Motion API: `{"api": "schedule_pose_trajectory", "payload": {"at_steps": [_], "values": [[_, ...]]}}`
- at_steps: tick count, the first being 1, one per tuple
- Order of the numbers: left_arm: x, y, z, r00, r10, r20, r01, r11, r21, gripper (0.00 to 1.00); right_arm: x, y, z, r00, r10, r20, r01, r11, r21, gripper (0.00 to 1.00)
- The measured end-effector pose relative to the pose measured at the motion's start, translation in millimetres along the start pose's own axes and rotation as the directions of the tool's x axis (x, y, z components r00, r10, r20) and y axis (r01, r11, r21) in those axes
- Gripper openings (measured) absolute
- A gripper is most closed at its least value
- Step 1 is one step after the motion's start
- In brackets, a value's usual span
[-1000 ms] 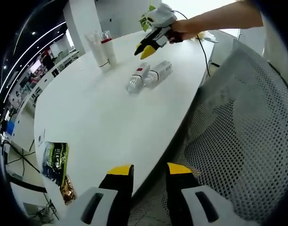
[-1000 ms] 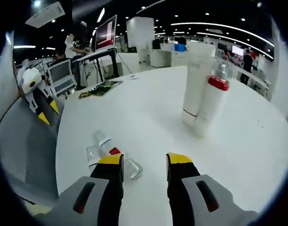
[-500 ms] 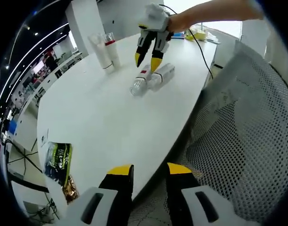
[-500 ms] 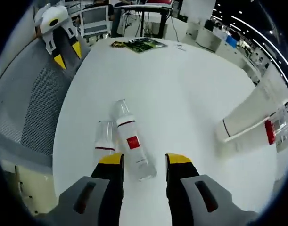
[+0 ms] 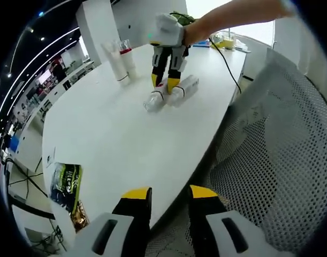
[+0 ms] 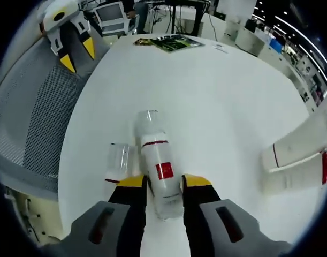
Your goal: Arrange the skincare products in the storage area until every visible bottle or jar stands upright without overlapping.
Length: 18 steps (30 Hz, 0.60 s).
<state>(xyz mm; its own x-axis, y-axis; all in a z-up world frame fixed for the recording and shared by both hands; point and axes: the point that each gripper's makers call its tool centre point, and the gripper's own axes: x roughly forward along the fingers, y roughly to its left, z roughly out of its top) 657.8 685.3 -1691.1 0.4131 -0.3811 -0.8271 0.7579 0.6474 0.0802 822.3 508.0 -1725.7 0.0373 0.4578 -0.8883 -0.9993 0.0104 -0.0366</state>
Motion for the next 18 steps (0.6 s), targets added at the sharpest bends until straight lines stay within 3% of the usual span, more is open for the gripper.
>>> {"api": "schedule_pose_trajectory", "payload": {"at_steps": [5, 11, 13, 18], "values": [[-0.7, 0.1, 1.8, 1.0, 0.001, 0.009, -0.001, 1.0, -0.001, 0.28, 3.9, 1.8, 2.9, 1.0, 0.023, 0.013, -0.024, 0.999, 0.049, 0.21], [-1.2, -0.2, 3.1, 1.0, 0.003, 0.017, -0.003, 1.0, 0.005, 0.28, 6.1, -1.3, 8.1, 1.0, -0.018, 0.023, 0.016, 0.993, 0.119, 0.19], [-1.9, 0.0, 3.9, 1.0, 0.004, 0.022, -0.005, 1.0, 0.005, 0.28, 5.4, -4.6, 9.9, 0.998, -0.054, 0.026, 0.05, 0.99, 0.133, 0.19], [-2.3, 0.6, 5.8, 0.999, 0.007, 0.034, -0.007, 1.0, 0.001, 0.28, -5.7, -11.0, 29.3, 0.984, -0.135, 0.112, 0.112, 0.974, 0.197, 0.19]]}}
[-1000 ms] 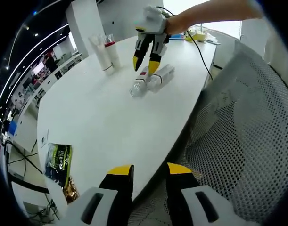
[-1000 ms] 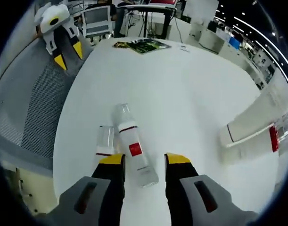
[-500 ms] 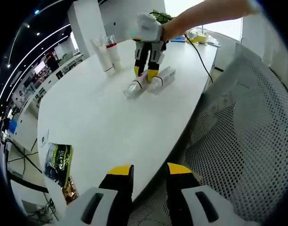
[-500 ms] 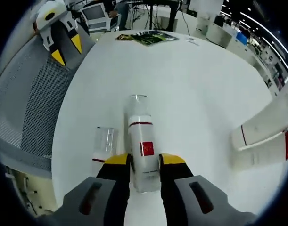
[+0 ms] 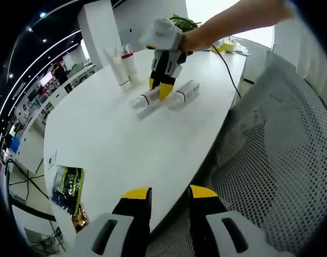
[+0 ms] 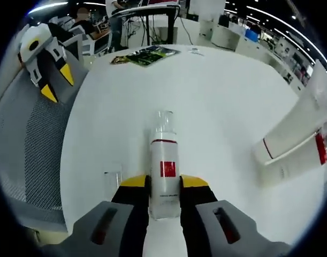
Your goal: Arrange the skincare products in the storage area until every visible bottle or jar stands upright without overlapping.
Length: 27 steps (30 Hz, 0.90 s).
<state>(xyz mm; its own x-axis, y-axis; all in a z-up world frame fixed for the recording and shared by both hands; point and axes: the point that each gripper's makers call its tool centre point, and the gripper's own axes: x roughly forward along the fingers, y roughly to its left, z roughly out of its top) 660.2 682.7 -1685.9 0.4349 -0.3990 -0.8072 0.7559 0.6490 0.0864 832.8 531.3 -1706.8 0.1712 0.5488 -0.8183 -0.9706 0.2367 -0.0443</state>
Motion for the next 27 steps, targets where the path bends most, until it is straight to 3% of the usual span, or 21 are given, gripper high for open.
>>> {"api": "schedule_pose_trajectory", "payload": {"at_steps": [5, 11, 17, 20, 27], "values": [[-2.0, -0.5, 2.0, 1.0, 0.003, 0.014, -0.004, 1.0, 0.01, 0.28, -10.7, -4.7, 16.1, 0.996, -0.06, 0.067, 0.056, 0.997, 0.061, 0.19], [-2.2, -0.4, 3.1, 1.0, 0.008, 0.021, -0.008, 1.0, 0.017, 0.28, -26.1, -3.7, 42.9, 0.98, -0.12, 0.159, 0.102, 0.987, 0.121, 0.19], [-3.4, 1.5, 6.3, 0.999, 0.014, 0.04, -0.013, 1.0, -0.004, 0.28, -52.6, 7.1, 76.1, 0.931, -0.199, 0.305, 0.139, 0.969, 0.205, 0.19], [-5.4, 2.3, 10.2, 0.998, 0.016, 0.058, -0.014, 1.0, -0.027, 0.28, -68.0, 18.4, 93.2, 0.898, -0.214, 0.385, 0.127, 0.963, 0.24, 0.19], [-5.5, -1.2, 15.2, 0.997, 0.003, 0.079, -0.001, 1.0, -0.021, 0.28, -86.9, 39.5, 107.5, 0.86, -0.256, 0.441, 0.148, 0.953, 0.264, 0.19]]}}
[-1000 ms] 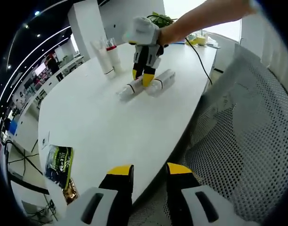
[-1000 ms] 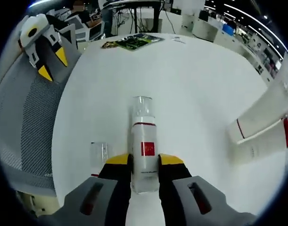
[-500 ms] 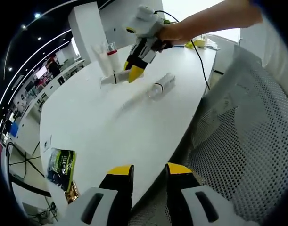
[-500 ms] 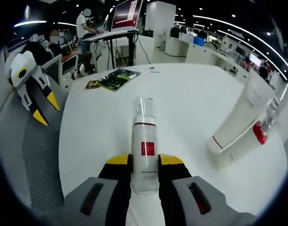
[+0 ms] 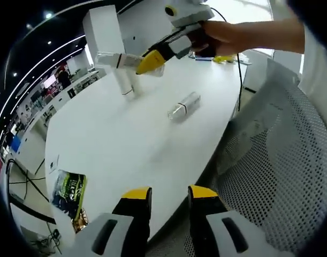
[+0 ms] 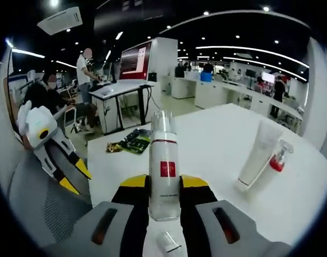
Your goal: Arrange the skincare products in the storage area until every visible bottle or jar stands upright without overlapping.
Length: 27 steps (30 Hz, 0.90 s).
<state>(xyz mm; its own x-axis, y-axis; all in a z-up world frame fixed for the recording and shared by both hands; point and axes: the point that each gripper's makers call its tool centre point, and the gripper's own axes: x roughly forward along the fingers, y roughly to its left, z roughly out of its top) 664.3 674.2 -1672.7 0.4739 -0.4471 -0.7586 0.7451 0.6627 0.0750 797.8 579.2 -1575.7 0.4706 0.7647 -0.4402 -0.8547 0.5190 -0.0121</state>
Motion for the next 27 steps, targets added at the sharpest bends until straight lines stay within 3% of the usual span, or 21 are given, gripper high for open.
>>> {"api": "schedule_pose_trajectory", "payload": {"at_steps": [5, 9, 15, 20, 22, 24, 27], "values": [[-2.1, 4.3, 6.0, 1.0, 0.007, 0.026, -0.006, 0.999, -0.037, 0.28, -7.4, 11.0, 11.4, 0.997, -0.024, 0.079, 0.019, 0.998, 0.068, 0.19], [-6.5, 10.8, 19.6, 0.996, 0.008, 0.089, 0.004, 0.99, -0.14, 0.29, -13.7, 16.0, 22.8, 0.987, -0.054, 0.153, 0.032, 0.989, 0.141, 0.19], [-11.8, 24.1, 31.2, 0.988, 0.029, 0.149, 0.011, 0.965, -0.26, 0.32, -13.4, 29.8, 22.9, 0.982, -0.052, 0.182, 0.021, 0.986, 0.167, 0.19], [-13.9, 26.0, 37.7, 0.985, 0.043, 0.164, 0.001, 0.965, -0.261, 0.33, -8.0, 41.2, 20.1, 0.98, -0.034, 0.194, 0.001, 0.986, 0.166, 0.19], [-15.4, 25.0, 45.2, 0.979, 0.036, 0.199, 0.033, 0.942, -0.334, 0.33, -7.0, 44.5, 21.3, 0.979, -0.037, 0.203, 0.001, 0.985, 0.174, 0.19], [-17.0, 27.6, 49.5, 0.975, 0.044, 0.217, 0.037, 0.934, -0.355, 0.34, -6.3, 46.2, 22.2, 0.977, -0.035, 0.209, -0.002, 0.985, 0.175, 0.19], [-19.3, 28.1, 59.5, 0.962, 0.039, 0.271, 0.087, 0.895, -0.437, 0.36, -4.9, 46.9, 22.2, 0.975, -0.043, 0.218, 0.004, 0.984, 0.176, 0.19]]}}
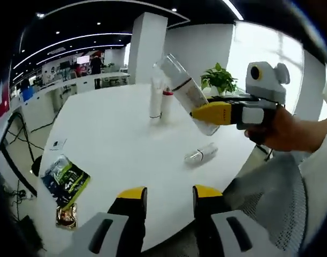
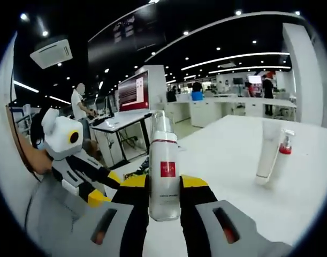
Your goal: Arrange the skincare products in the storage area until every visible bottle or jar stands upright without overlapping.
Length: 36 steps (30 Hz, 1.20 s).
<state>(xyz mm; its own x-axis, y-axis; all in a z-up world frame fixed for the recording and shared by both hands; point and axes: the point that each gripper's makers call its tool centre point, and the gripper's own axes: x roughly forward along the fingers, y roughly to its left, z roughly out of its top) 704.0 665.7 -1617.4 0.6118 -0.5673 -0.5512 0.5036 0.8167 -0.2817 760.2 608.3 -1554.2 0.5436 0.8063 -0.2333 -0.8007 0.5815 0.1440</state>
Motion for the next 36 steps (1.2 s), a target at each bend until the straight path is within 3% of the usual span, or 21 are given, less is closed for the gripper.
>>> {"api": "schedule_pose_trajectory", "payload": {"at_steps": [9, 14, 17, 21, 24, 32, 36], "values": [[-7.6, 1.0, 13.8, 0.992, -0.077, 0.097, 0.095, 0.976, -0.195, 0.38, 2.0, 2.3, 0.2, 0.999, -0.017, 0.029, 0.016, 1.0, 0.017, 0.19], [-13.0, -2.1, 32.5, 0.971, -0.121, 0.205, 0.178, 0.939, -0.293, 0.39, 3.5, 10.9, -5.7, 1.0, 0.0, 0.01, 0.0, 1.0, -0.019, 0.19], [-16.3, -5.2, 40.0, 0.957, -0.145, 0.251, 0.223, 0.921, -0.318, 0.49, 4.6, 14.9, -11.4, 1.0, 0.006, -0.004, -0.006, 0.999, -0.035, 0.19], [-19.7, -15.5, 47.1, 0.936, -0.199, 0.29, 0.295, 0.893, -0.339, 0.5, 7.6, 26.9, -19.6, 0.998, 0.03, -0.058, -0.036, 0.993, -0.115, 0.19], [-18.8, -16.2, 47.2, 0.934, -0.207, 0.292, 0.307, 0.882, -0.357, 0.5, 11.2, 38.2, -19.6, 0.996, 0.055, -0.072, -0.065, 0.986, -0.151, 0.19], [-19.9, -13.0, 49.3, 0.927, -0.214, 0.307, 0.332, 0.848, -0.413, 0.46, 21.0, 62.9, -19.4, 0.986, 0.098, -0.134, -0.138, 0.935, -0.328, 0.19], [-22.1, -10.0, 50.1, 0.924, -0.218, 0.315, 0.345, 0.829, -0.44, 0.32, 24.3, 72.1, -22.3, 0.981, 0.102, -0.165, -0.162, 0.9, -0.404, 0.19]]}}
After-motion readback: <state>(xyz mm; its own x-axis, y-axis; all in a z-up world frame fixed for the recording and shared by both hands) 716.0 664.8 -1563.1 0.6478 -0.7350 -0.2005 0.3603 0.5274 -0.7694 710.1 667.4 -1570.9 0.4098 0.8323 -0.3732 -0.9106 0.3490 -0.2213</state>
